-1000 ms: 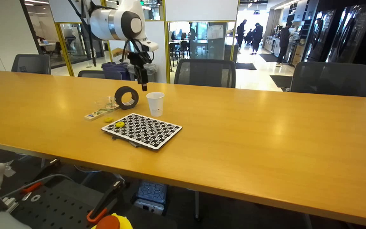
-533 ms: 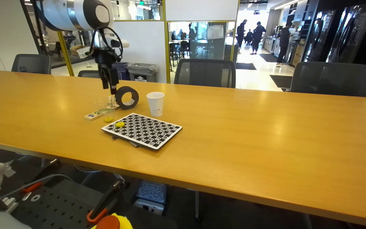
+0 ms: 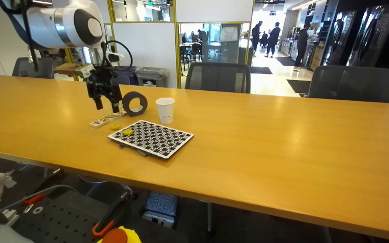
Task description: Put the tiles on the board in the cups
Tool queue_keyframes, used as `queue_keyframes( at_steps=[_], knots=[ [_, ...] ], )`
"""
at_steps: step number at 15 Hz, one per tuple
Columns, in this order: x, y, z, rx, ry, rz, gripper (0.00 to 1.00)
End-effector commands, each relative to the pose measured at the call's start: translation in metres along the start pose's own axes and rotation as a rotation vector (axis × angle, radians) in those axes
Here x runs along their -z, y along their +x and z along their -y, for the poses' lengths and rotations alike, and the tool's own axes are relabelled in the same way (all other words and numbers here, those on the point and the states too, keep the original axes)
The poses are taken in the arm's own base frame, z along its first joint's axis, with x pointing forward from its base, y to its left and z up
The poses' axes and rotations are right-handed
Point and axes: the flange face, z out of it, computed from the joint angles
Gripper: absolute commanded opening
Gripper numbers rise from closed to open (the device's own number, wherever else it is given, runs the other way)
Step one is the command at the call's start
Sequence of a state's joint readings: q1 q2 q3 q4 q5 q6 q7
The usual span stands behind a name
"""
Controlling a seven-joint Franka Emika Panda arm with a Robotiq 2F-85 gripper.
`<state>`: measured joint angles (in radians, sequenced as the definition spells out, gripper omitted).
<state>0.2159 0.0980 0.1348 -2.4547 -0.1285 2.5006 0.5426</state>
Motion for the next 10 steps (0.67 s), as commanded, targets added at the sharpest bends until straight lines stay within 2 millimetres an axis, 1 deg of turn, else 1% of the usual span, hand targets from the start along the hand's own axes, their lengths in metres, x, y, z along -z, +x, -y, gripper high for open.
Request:
queue_keyframes(
  at_steps=[1,4,10],
  knots=[
    [-0.015,0.006,0.000,0.080,0.030,-0.070,1.00],
    [-0.030,0.017,-0.002,0.108,0.066,-0.083,1.00],
    [-0.068,0.040,-0.012,0.155,0.100,-0.059,1.00]
  ],
)
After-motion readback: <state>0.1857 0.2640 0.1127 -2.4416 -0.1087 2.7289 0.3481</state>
